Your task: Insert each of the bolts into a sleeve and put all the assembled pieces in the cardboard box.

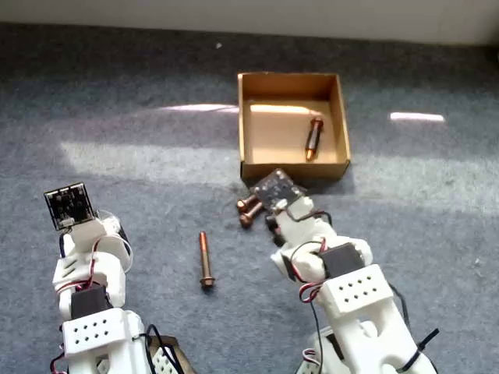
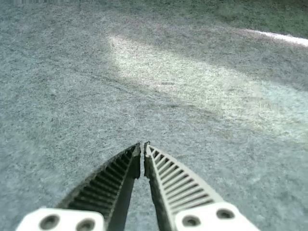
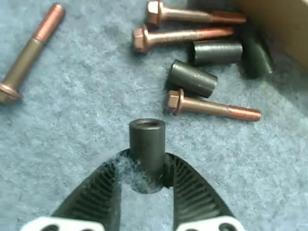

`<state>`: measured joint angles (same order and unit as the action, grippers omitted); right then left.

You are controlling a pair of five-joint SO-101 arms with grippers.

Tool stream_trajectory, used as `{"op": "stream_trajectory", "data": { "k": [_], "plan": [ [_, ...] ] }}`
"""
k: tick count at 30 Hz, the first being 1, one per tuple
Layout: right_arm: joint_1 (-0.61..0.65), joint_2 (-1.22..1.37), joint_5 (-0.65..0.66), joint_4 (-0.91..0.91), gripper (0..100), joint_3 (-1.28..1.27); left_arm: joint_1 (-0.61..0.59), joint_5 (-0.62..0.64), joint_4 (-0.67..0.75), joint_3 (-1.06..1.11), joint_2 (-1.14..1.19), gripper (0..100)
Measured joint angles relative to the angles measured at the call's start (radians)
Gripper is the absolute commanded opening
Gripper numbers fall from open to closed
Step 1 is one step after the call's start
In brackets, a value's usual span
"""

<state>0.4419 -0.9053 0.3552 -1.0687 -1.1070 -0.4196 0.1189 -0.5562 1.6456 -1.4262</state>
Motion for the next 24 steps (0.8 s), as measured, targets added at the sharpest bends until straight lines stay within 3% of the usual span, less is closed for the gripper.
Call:
{"op": "stream_trajectory", "data": {
  "k": [4, 8, 14, 19, 24],
  "plan": [
    [-0.091, -0.003, -0.063, 0.014, 0.5, -0.015, 0.000, -0.069, -0.150, -0.072, 0.002, 5],
    [-0.178, -0.003, -0.126, 0.138, 0.5, -0.124, 0.000, -0.133, -0.328, -0.152, 0.000, 5],
    [-0.316, -0.003, -0.147, 0.238, 0.5, -0.222, 0.080, -0.193, -0.419, -0.218, 0.000, 5],
    [-0.338, -0.003, -0.152, 0.308, 0.5, -0.235, 0.218, -0.250, -0.502, -0.308, 0.000, 3],
    [-0.342, -0.003, -0.152, 0.331, 0.5, -0.235, 0.272, -0.281, -0.641, -0.459, 0.000, 3]
  ]
}}
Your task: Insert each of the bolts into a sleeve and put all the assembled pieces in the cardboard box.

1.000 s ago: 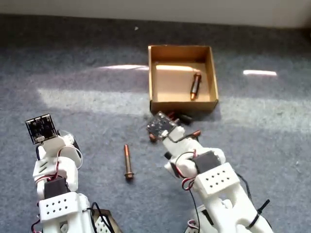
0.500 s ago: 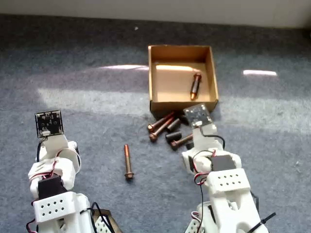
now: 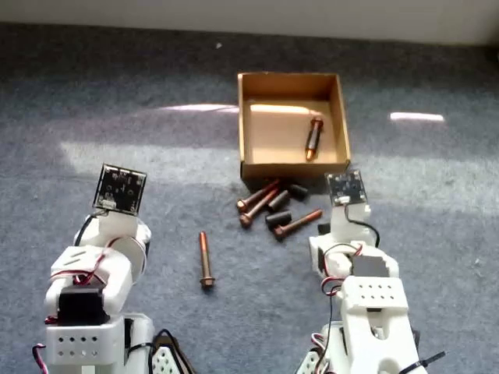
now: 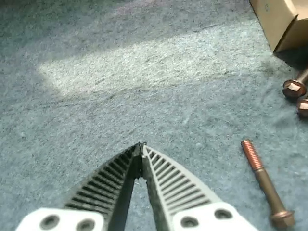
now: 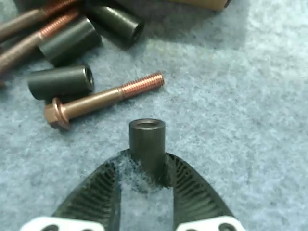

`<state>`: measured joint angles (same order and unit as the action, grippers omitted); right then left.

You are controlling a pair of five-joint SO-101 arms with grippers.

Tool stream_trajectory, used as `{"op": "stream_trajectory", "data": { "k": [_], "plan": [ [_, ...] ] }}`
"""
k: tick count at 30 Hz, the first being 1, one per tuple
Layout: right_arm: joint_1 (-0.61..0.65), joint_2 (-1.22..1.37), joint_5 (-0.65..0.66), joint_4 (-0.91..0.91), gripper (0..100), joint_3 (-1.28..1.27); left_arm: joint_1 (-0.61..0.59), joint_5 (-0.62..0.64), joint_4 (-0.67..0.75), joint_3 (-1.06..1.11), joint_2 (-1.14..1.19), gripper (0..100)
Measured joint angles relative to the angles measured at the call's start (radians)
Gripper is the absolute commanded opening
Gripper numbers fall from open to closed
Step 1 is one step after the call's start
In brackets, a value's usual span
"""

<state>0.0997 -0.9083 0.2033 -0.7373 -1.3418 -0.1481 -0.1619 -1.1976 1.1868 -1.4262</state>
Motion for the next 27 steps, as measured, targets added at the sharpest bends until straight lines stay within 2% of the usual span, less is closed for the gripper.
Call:
{"op": "stream_trajectory", "data": {
  "k": [4, 15, 25, 27],
  "plan": [
    [0.000, 0.000, 0.000, 0.000, 0.5, 0.000, 0.029, -0.041, -0.083, -0.063, -0.003, 3],
    [0.000, 0.000, 0.000, 0.000, 0.5, 0.000, 0.034, -0.068, -0.086, -0.069, 0.020, 3],
    [0.000, 0.000, 0.000, 0.000, 0.5, 0.000, 0.120, -0.068, -0.115, -0.310, 0.471, 3],
    [0.000, 0.000, 0.000, 0.000, 0.5, 0.000, 0.137, -0.068, -0.120, -0.341, 0.566, 7]
  ]
}}
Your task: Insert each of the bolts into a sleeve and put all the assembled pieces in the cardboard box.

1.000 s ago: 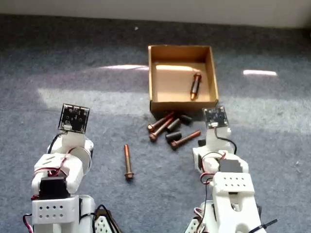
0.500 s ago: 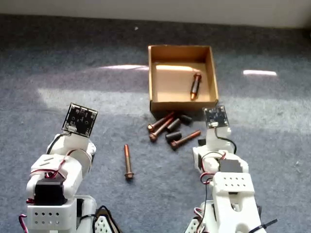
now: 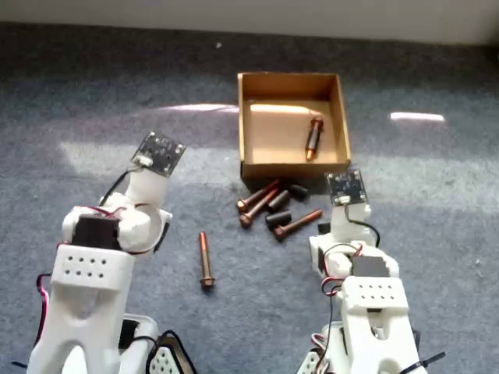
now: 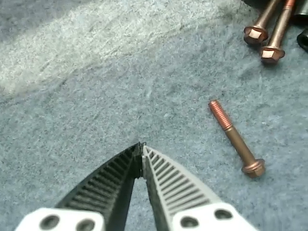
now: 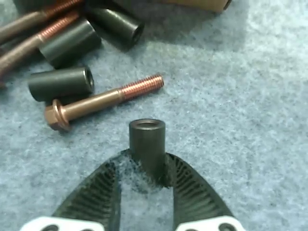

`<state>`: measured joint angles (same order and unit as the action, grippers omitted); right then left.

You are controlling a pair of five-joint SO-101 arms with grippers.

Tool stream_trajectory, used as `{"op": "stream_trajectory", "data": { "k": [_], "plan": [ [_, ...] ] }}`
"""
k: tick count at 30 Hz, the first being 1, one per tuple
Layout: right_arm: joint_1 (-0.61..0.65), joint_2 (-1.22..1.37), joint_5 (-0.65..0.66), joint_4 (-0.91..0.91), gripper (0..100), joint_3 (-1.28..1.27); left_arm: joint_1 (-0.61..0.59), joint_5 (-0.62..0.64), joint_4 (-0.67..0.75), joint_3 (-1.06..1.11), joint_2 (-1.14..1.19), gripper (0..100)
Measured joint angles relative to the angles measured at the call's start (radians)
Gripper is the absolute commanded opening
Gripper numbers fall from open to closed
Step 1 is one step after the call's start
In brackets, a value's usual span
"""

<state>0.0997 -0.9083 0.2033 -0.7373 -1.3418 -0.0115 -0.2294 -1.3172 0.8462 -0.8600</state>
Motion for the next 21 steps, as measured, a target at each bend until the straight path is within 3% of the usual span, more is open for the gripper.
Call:
{"op": "stream_trajectory", "data": {
  "k": [6, 14, 21],
  "plan": [
    [0.000, 0.000, 0.000, 0.000, 0.5, 0.000, 0.040, 0.002, -0.002, -0.026, 0.245, 23],
    [0.000, 0.000, 0.000, 0.000, 0.5, 0.000, 0.054, 0.181, 0.068, -0.028, 0.468, 23],
    [0.000, 0.000, 0.000, 0.000, 0.5, 0.000, 0.100, 0.235, 0.127, -0.112, 0.643, 23]
  ]
}}
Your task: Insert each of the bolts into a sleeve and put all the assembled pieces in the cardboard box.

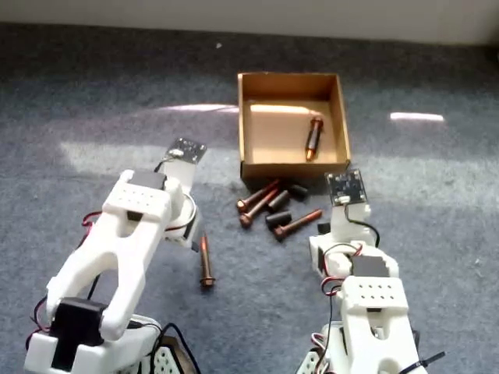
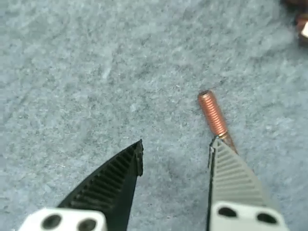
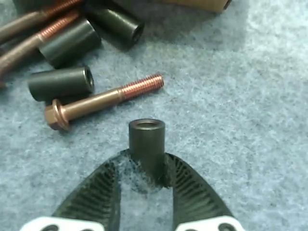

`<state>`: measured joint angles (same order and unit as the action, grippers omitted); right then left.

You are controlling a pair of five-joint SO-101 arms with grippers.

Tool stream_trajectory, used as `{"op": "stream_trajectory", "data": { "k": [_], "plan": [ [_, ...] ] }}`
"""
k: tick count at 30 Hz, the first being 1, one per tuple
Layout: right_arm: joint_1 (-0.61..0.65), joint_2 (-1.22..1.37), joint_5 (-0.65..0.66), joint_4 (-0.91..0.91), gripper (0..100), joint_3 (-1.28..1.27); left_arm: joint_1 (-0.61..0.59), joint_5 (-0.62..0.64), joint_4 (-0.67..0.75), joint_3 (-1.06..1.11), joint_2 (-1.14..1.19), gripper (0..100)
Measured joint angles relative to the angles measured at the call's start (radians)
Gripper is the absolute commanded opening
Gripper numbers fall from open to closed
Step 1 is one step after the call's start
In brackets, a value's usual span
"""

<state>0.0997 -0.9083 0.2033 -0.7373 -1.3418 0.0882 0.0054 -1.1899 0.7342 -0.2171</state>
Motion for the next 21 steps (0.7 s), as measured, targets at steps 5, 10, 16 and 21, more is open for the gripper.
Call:
{"op": "stream_trajectory", "data": {
  "k": [5, 10, 16, 21],
  "plan": [
    [0.000, 0.000, 0.000, 0.000, 0.5, 0.000, 0.055, 0.071, 0.012, -0.066, 0.081, 23],
    [0.000, 0.000, 0.000, 0.000, 0.5, 0.000, 0.124, 0.155, 0.038, -0.077, 0.206, 23],
    [0.000, 0.000, 0.000, 0.000, 0.5, 0.000, 0.143, 0.259, 0.028, -0.155, 0.347, 22],
    [0.000, 0.000, 0.000, 0.000, 0.5, 0.000, 0.155, 0.281, 0.018, -0.192, 0.396, 6]
  ]
}}
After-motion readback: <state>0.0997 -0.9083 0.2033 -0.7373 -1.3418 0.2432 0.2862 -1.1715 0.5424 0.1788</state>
